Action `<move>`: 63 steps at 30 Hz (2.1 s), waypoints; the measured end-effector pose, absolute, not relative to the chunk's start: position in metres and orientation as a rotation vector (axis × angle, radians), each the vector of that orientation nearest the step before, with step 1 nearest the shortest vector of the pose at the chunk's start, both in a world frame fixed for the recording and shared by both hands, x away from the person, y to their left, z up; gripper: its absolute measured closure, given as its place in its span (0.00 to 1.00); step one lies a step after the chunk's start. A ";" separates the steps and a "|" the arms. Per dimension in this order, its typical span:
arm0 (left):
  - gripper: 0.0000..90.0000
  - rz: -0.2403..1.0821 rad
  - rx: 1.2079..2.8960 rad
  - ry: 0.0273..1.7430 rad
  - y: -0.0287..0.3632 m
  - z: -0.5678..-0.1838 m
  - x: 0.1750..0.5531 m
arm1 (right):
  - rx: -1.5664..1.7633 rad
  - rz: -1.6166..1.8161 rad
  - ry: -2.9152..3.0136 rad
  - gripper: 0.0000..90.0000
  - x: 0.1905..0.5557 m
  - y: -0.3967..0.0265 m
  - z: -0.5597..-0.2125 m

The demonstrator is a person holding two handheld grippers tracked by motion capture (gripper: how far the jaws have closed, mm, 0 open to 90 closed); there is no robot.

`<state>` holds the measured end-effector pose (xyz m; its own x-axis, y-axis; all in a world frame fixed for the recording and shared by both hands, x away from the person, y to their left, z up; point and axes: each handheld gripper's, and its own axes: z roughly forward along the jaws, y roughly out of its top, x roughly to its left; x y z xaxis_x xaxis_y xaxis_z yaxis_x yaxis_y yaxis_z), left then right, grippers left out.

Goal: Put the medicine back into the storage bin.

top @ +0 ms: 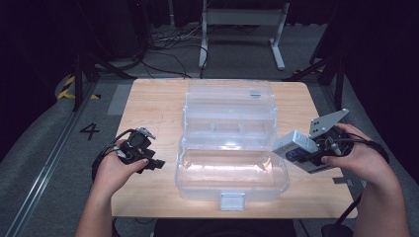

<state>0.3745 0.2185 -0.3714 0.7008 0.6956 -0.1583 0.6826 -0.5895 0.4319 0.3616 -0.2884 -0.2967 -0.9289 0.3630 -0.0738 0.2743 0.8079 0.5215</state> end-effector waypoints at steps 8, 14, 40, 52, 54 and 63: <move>0.46 0.028 2.452 1.065 0.218 -0.374 0.376 | 0.380 0.796 2.859 0.64 0.361 -0.263 -0.293; 0.47 0.040 2.442 1.075 0.220 -0.374 0.375 | 0.292 0.801 2.879 0.64 0.363 -0.240 -0.291; 0.46 0.055 2.433 1.100 0.228 -0.377 0.372 | 0.085 0.779 2.964 0.64 0.377 -0.166 -0.312; 0.46 0.052 2.438 1.084 0.225 -0.377 0.376 | 0.060 0.704 3.005 0.64 0.377 -0.142 -0.329; 0.46 0.049 2.435 1.084 0.225 -0.377 0.376 | 0.064 0.676 3.018 0.64 0.377 -0.138 -0.333; 0.46 0.055 2.437 1.077 0.226 -0.377 0.377 | 0.055 0.615 3.049 0.64 0.377 -0.123 -0.346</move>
